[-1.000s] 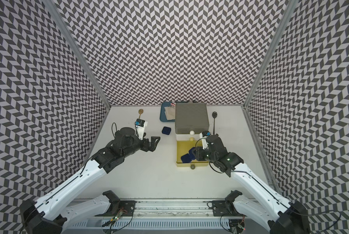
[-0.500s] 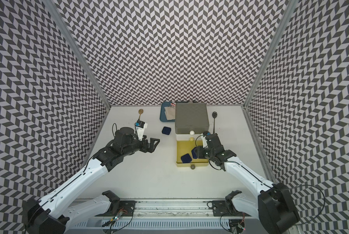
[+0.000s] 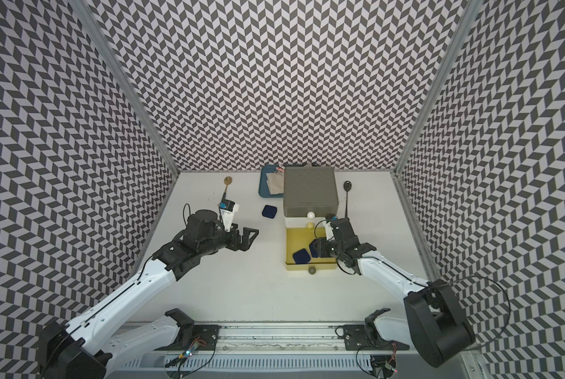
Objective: Place the brooch boxes into the drawer by color
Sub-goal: Place the brooch box in the drawer.
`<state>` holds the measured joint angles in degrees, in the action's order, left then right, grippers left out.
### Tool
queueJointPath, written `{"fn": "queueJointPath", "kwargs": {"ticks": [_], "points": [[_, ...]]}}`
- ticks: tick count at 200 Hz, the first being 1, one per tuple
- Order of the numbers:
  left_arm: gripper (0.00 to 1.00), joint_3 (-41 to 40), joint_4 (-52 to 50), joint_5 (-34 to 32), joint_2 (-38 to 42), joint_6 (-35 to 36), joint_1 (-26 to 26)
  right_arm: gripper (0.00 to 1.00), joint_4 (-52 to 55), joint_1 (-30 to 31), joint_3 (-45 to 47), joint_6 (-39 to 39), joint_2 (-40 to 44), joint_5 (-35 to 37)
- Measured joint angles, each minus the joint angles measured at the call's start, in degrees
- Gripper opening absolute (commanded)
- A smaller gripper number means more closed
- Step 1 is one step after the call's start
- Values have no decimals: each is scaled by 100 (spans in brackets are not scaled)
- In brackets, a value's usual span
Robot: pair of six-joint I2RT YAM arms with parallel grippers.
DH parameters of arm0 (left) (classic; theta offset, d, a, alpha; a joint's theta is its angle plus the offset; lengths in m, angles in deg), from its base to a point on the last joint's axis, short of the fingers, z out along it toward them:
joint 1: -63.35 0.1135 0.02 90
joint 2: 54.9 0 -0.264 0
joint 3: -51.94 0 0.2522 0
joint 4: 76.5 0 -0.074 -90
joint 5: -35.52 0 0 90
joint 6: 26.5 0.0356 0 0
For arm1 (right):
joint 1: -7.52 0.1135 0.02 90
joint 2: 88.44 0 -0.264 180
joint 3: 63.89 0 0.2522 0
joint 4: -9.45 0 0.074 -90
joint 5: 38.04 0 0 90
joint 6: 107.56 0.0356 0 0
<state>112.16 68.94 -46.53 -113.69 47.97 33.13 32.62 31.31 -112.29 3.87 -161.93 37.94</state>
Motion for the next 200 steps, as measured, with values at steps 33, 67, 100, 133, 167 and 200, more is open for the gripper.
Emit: {"fn": "queueJointPath", "kwargs": {"ticks": [33,67,100,133,167,200], "points": [[100,-63,24,26,9,-44,20,9,-151,-11,153,2,-125,-105],[100,-81,28,46,22,-63,39,9,-254,-15,203,2,-151,-129],[100,-81,33,83,22,-63,61,50,-264,-33,247,20,-151,-96],[100,-81,81,131,22,-66,63,65,-203,-35,249,-42,-116,37],[100,-81,129,184,22,-98,92,70,-2,-35,240,-101,260,188],[100,-76,166,245,-125,-365,330,74,407,-35,-11,-201,726,280]]}}
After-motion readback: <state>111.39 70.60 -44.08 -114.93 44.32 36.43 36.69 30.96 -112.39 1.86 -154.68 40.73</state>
